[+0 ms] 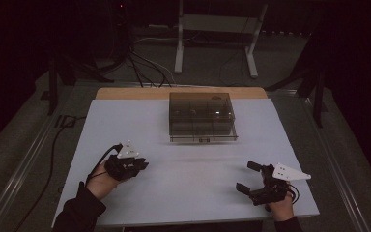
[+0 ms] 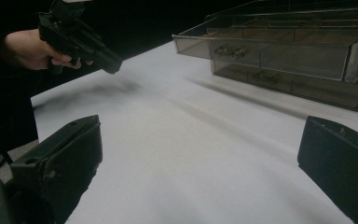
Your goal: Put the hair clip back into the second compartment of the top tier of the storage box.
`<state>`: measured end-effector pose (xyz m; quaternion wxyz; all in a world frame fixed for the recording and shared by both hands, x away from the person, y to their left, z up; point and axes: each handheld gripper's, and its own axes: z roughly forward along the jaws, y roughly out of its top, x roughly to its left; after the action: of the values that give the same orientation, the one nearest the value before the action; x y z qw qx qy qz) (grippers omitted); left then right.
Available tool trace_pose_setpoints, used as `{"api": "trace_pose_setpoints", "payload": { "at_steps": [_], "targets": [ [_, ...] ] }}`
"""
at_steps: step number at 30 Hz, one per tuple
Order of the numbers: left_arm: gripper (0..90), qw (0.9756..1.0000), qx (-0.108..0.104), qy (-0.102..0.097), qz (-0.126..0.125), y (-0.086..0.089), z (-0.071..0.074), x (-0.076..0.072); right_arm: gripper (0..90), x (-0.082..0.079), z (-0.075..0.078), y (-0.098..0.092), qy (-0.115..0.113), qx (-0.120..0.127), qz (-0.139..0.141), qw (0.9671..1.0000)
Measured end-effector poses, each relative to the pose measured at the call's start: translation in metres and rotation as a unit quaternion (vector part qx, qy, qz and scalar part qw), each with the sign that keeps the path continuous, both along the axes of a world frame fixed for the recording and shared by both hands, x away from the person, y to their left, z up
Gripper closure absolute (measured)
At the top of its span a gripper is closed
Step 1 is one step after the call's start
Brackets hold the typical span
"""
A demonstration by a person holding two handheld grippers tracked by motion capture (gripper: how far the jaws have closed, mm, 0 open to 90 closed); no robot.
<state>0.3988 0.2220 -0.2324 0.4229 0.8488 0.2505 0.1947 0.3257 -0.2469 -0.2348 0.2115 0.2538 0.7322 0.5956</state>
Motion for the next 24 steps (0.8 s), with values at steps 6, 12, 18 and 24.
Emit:
{"api": "trace_pose_setpoints", "payload": {
  "at_steps": [6, 12, 18, 24],
  "targets": [
    [78.4, 1.0000, 0.001, -0.002, -0.008, -0.004, 0.006, 0.000, 0.0, 0.000, 0.000, 0.000, -0.001, 0.000, 0.000, 1.0000],
    [78.4, 0.9999, 0.001, -0.008, -0.015, -0.008, 0.014, 0.000, 0.0, 0.000, 0.000, 0.000, -0.002, -0.001, 0.000, 1.0000],
    [78.4, 0.9995, 0.002, -0.014, -0.027, -0.014, 0.023, -0.001, 0.0, 0.000, 0.001, -0.001, -0.002, 0.000, -0.001, 1.0000],
    [78.3, 0.9990, 0.001, -0.019, -0.042, -0.021, 0.032, -0.001, 0.0, 0.000, 0.001, -0.001, -0.002, 0.002, -0.001, 1.0000]
  ]
}}
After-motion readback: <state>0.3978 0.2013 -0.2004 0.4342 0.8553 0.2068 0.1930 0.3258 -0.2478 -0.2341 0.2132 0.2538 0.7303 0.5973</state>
